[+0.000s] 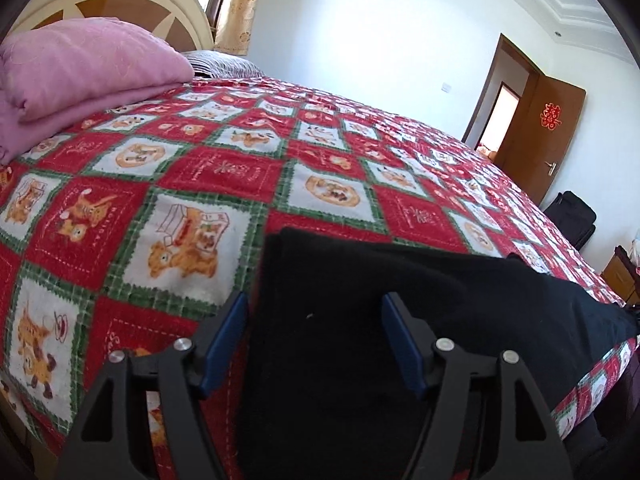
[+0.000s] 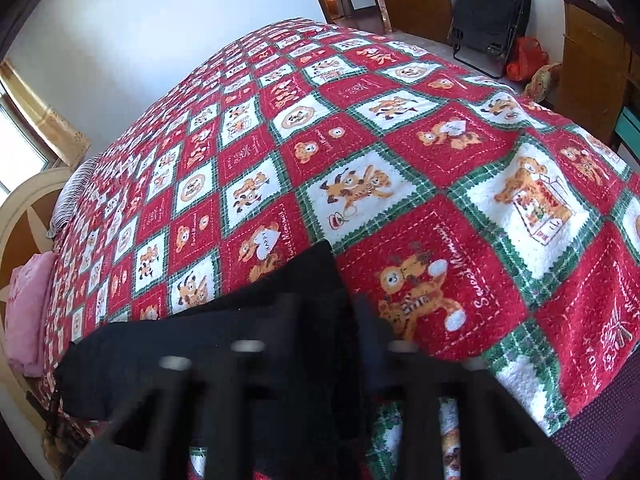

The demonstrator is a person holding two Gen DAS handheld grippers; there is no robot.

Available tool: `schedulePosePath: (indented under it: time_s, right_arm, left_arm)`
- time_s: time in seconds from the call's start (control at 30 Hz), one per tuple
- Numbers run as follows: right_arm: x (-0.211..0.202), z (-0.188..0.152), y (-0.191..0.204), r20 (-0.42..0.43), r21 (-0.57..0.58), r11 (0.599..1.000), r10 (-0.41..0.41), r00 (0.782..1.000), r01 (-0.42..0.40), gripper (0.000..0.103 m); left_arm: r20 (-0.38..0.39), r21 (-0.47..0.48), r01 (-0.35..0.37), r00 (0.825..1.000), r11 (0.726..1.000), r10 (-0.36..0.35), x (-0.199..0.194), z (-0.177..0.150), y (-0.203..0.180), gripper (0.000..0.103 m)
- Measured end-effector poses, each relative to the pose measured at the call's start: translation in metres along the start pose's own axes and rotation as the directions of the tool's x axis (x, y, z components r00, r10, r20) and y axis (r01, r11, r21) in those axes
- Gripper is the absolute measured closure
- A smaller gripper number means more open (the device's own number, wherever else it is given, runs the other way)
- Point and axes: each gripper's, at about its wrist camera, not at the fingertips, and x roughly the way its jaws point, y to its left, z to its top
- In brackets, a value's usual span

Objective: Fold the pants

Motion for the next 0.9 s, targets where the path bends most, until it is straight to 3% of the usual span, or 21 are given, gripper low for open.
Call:
schedulePosePath:
  time_s: [0.2, 0.5, 0.83, 0.87, 0.9]
  right_arm:
    - [-0.014, 0.004, 0.022, 0.068, -0.084, 0.996, -0.007, 0.998, 0.013, 0.091]
    - [-0.011, 0.029, 0.049, 0.17, -0.199, 0.97, -0.105, 0.98, 0.139, 0.091]
    - [0.029, 0.024, 0.019, 0.087, -0.159, 0.974, -0.148, 0.985, 0.16, 0.09]
    - [0.027, 0.022, 0.017, 0.088, -0.154, 0.975, -0.147, 0.985, 0.16, 0.083]
    - [0.023, 0.021, 0.016, 0.099, -0.146, 0.975, -0.153, 0.983, 0.167, 0.068]
  left_arm:
    - [0.005, 0.012, -0.014, 1.0, 1.0, 0.014, 0.003, 0.0, -0.003, 0.031]
    - [0.018, 0.037, -0.029, 0.999, 0.999, 0.028, 0.006, -0.002, -0.004, 0.03]
    - [0.025, 0.042, -0.027, 0.999, 0.999, 0.026, 0.005, -0.002, -0.005, 0.029]
    - [0.026, 0.041, -0.027, 0.999, 0.999, 0.026, 0.005, -0.002, -0.005, 0.029]
    - [0.024, 0.039, -0.027, 0.999, 0.999, 0.026, 0.005, -0.002, -0.005, 0.029]
